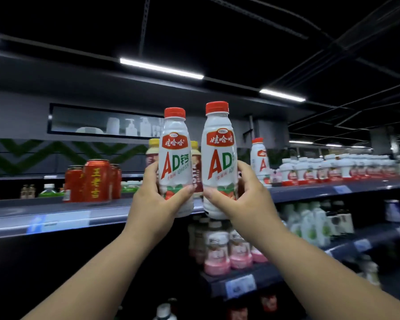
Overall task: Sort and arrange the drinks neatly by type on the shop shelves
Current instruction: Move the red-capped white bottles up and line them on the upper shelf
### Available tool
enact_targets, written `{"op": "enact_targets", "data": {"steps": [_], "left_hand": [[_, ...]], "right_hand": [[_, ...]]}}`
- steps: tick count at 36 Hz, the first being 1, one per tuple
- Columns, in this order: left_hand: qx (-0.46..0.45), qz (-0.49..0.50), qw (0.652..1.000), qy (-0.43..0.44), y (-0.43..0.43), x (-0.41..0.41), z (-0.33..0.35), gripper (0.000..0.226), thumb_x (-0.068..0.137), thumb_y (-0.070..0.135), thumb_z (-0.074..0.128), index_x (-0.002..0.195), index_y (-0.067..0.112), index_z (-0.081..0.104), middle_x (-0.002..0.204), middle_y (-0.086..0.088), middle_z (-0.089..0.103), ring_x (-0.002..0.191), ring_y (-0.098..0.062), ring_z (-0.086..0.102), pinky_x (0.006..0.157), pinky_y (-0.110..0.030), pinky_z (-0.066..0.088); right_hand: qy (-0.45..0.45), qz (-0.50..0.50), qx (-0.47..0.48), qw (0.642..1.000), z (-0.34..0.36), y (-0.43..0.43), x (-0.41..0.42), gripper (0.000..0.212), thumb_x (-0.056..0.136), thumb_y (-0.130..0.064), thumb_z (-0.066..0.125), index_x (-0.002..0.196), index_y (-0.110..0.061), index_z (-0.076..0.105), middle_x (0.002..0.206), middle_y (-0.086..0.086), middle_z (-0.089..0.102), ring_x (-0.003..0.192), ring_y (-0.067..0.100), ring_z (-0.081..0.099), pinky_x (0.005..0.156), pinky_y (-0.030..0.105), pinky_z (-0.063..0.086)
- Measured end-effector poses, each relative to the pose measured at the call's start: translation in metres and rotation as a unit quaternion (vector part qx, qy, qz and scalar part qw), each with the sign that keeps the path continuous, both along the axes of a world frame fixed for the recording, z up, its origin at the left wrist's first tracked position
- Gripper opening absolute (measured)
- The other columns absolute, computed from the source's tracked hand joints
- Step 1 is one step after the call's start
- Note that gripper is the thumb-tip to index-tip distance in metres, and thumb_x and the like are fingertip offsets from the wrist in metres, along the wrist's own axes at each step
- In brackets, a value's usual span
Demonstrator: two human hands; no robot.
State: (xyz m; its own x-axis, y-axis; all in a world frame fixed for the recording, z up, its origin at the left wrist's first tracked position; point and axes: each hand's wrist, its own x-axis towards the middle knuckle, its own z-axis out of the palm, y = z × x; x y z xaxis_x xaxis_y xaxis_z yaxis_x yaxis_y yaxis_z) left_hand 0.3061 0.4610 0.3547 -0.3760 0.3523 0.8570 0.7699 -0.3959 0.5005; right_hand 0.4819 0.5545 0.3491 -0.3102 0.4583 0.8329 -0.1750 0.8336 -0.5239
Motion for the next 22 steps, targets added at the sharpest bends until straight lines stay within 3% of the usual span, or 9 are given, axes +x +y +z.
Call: {"op": "enact_targets", "data": {"steps": [6, 14, 19, 22], "left_hand": [[-0.01, -0.063, 0.998, -0.026, 0.074, 0.073, -0.021, 0.071, 0.064, 0.058, 0.08, 0.125, 0.045, 0.045, 0.113, 0.021, 0.067, 0.105, 0.0, 0.064, 0.093, -0.04, 0.056], [-0.047, -0.063, 0.997, -0.018, 0.145, 0.115, -0.029, 0.062, 0.074, 0.05, 0.08, 0.121, 0.055, 0.04, 0.108, 0.026, 0.065, 0.099, 0.006, 0.063, 0.089, -0.035, 0.057], [-0.036, -0.066, 0.997, -0.005, 0.194, 0.119, -0.028, 0.054, 0.077, 0.042, 0.081, 0.106, 0.064, 0.041, 0.101, 0.034, 0.063, 0.095, 0.016, 0.059, 0.082, -0.021, 0.05], [-0.032, -0.073, 0.997, 0.001, 0.23, 0.118, -0.027, 0.057, 0.078, 0.042, 0.08, 0.12, 0.05, 0.043, 0.109, 0.025, 0.065, 0.1, 0.008, 0.062, 0.088, -0.028, 0.053]], "right_hand": [[-0.026, -0.067, -0.008, 0.997, -0.012, 0.058, 0.076, 0.052, 0.076, -0.057, 0.079, 0.12, -0.048, 0.053, 0.106, -0.028, 0.07, 0.096, -0.004, 0.067, 0.086, 0.036, 0.059], [-0.041, -0.073, -0.037, 0.996, -0.018, 0.132, 0.111, 0.046, 0.081, -0.048, 0.081, 0.118, -0.05, 0.054, 0.106, -0.03, 0.069, 0.094, -0.007, 0.066, 0.086, 0.034, 0.058], [-0.017, -0.085, -0.048, 0.995, -0.026, 0.184, 0.114, 0.05, 0.078, -0.05, 0.08, 0.121, -0.047, 0.056, 0.107, -0.028, 0.07, 0.097, -0.005, 0.067, 0.088, 0.037, 0.058], [-0.008, -0.097, -0.046, 0.994, -0.027, 0.218, 0.114, 0.05, 0.077, -0.053, 0.079, 0.12, -0.048, 0.054, 0.108, -0.026, 0.071, 0.098, -0.001, 0.068, 0.088, 0.04, 0.058]]}}
